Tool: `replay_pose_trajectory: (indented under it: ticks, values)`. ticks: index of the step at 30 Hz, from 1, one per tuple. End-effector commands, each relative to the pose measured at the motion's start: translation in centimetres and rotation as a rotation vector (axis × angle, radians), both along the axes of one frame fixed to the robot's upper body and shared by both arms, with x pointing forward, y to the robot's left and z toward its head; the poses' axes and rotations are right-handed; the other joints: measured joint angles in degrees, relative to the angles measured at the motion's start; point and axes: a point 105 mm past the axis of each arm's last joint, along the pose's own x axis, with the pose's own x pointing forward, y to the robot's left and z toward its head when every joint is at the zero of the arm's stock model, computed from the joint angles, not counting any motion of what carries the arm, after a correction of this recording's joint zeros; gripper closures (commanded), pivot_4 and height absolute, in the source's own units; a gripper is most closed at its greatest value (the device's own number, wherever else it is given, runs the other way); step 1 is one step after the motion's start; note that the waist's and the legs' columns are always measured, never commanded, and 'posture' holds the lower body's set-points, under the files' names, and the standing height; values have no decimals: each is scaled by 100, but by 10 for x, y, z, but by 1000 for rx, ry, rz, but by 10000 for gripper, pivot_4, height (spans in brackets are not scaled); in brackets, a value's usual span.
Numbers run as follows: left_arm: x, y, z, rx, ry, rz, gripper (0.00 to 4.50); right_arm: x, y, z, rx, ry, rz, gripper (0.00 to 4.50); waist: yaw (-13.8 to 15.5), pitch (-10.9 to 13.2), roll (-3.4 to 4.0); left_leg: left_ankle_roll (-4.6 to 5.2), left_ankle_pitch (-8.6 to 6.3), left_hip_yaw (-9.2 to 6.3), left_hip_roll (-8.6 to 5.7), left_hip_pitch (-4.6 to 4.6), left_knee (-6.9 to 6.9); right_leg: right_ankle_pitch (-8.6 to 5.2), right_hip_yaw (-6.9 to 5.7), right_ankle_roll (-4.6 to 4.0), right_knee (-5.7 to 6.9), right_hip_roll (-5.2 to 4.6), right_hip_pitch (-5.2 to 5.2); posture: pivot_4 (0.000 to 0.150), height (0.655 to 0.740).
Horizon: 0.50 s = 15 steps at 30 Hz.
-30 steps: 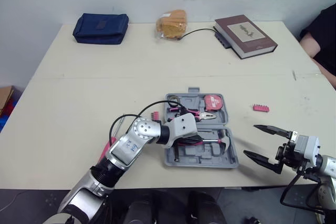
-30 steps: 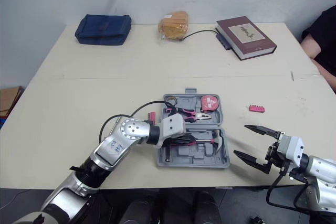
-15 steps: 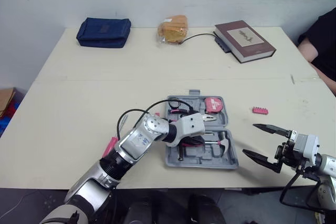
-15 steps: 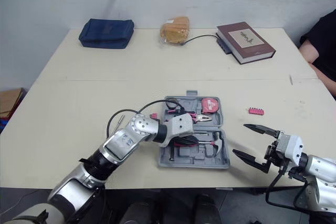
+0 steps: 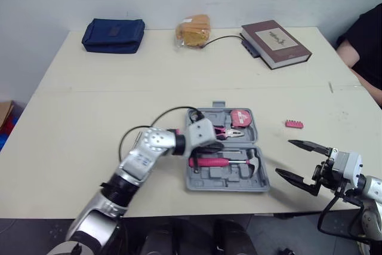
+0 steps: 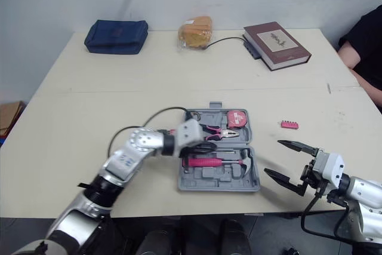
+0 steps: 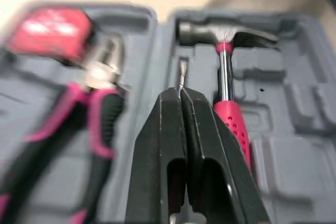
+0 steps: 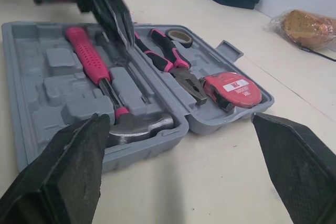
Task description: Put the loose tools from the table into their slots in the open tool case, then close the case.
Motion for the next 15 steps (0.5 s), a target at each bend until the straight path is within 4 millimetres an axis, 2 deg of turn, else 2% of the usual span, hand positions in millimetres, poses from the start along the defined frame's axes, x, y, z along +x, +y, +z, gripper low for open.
replay_pose_trajectory:
  ticks: [1, 4, 5, 6, 7, 8, 10, 15]
  values:
    - [-13, 15, 34, -118, -99, -87, 39325, 1, -6, 13, -24, -32, -6, 0, 1, 0, 0, 1, 0, 2, -1, 0, 0, 1, -7, 1, -1, 1, 0, 1500, 7400]
    - [-11, 71, 60, -169, -178, -18, 26934, -1, -16, 19, -59, -21, -9, 0, -14, 6, 5, 4, 0, 4, -3, 0, 0, 2, -17, 4, -2, -2, 1, 1500, 7400]
    - [-11, 82, 63, -179, -181, 6, 22518, -1, -19, 20, -67, -19, -12, 0, -23, 8, 7, 3, 0, 3, 0, 0, 0, 1, -18, 3, -2, -1, -1, 1500, 7400]
    - [-10, 111, 59, -156, -151, 87, 17973, -1, -25, 23, -81, -25, -33, 0, -36, 8, 7, 2, 1, 3, 1, 0, -3, 1, -20, 2, -2, 1, -1, 1500, 7400]
    - [-11, 131, 57, -136, -131, 142, 13167, -1, -30, 26, -91, -30, -48, 0, -71, 7, 8, 2, 1, 3, 2, 1, -6, 1, -26, 2, -4, 2, -1, 1500, 7400]
    - [-14, 149, 55, -117, -120, 200, 7743, 0, -35, 28, -101, -34, -62, 0, -103, 8, 10, 2, 1, 7, 1, 5, -13, 0, -29, 1, -4, 2, -1, 1500, 7400]
    - [-20, 174, 54, -129, -122, 309, 272, 0, -45, 31, -110, -39, -92, 0, -133, 9, 10, 4, 3, 12, -2, 11, -36, 0, -38, 2, -19, 0, -1, 1500, 7400]
    - [-48, 230, 40, -142, -141, 607, 272, 2, -80, 32, -131, -57, -223, 0, -135, 21, -10, 7, 0, 8, -5, 6, -43, 3, -33, 6, -37, -10, 4, 1500, 7400]
